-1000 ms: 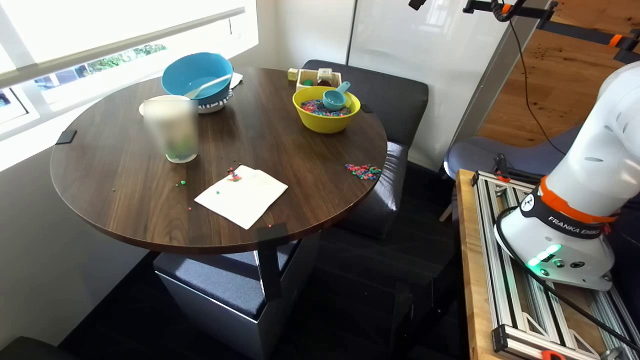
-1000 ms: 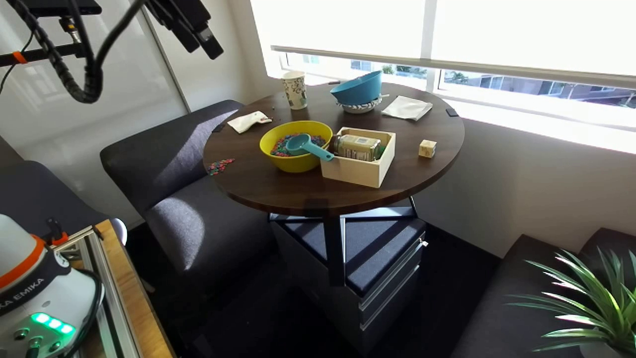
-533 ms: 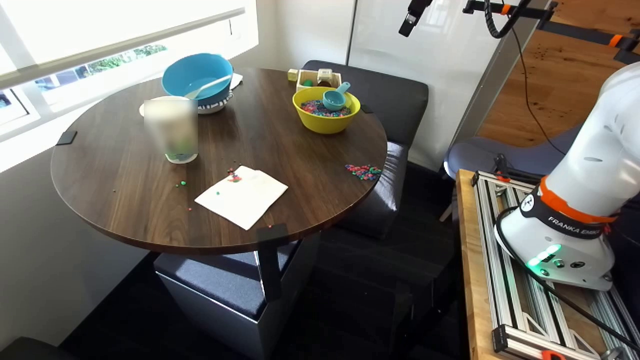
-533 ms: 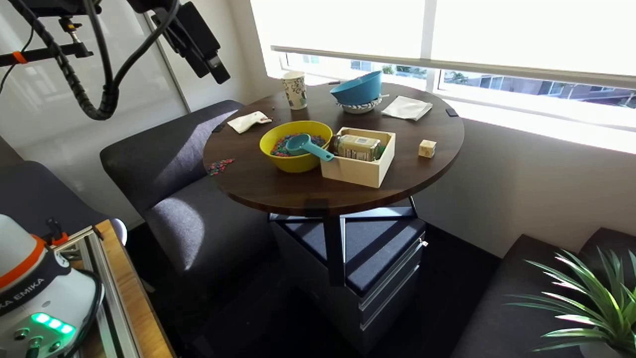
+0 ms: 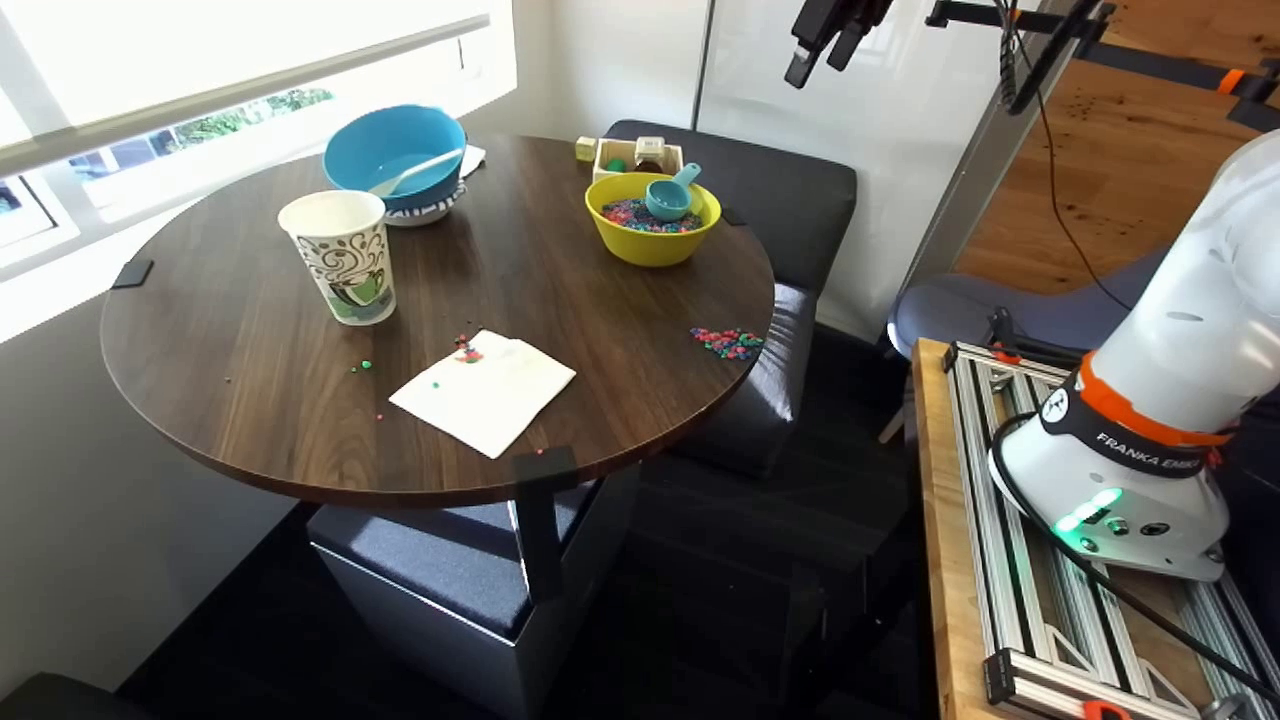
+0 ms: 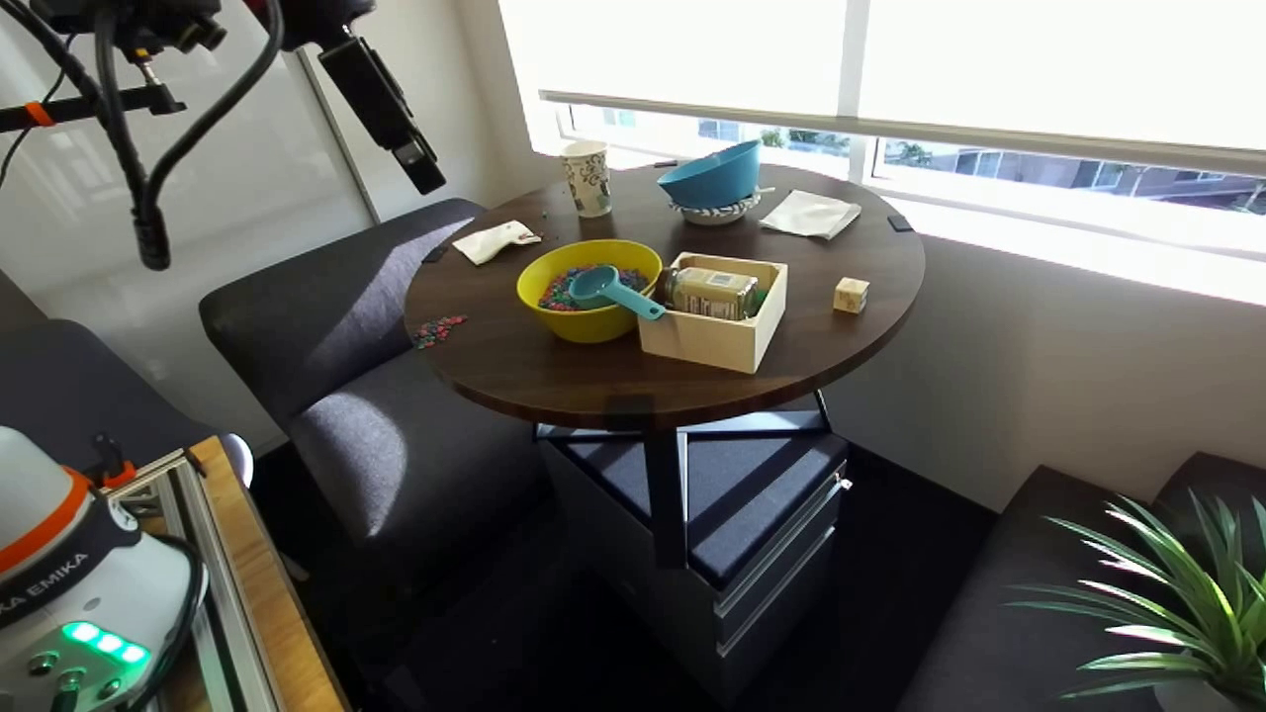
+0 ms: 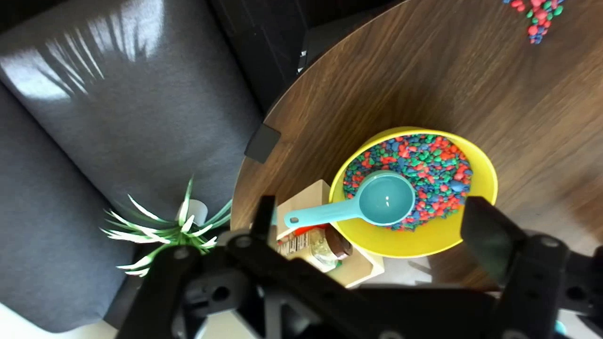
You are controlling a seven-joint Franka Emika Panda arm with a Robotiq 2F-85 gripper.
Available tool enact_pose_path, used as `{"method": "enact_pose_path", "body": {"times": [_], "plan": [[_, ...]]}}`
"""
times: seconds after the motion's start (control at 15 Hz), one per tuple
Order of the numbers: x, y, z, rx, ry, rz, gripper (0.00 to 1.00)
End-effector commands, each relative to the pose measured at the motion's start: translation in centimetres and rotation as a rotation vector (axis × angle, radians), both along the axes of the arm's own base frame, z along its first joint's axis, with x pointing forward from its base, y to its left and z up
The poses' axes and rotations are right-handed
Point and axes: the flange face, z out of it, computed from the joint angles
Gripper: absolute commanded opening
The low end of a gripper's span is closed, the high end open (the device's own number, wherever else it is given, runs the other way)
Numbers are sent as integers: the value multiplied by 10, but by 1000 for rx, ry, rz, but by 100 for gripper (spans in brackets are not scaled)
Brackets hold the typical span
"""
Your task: Move the yellow bowl to the left side of the table
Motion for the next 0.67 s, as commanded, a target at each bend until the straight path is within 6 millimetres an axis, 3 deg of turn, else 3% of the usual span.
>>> {"method": "enact_pose_path", "body": {"times": [0.0,0.27,0.33,0.47,0.6], "plan": [[6,25,-50,-12,16,-195,100],[22,56,-117,29,146,-386,100],[10,50,-89,11,103,-309,100],[16,57,-111,15,145,-353,100],[20,57,-118,19,160,-365,100]]}}
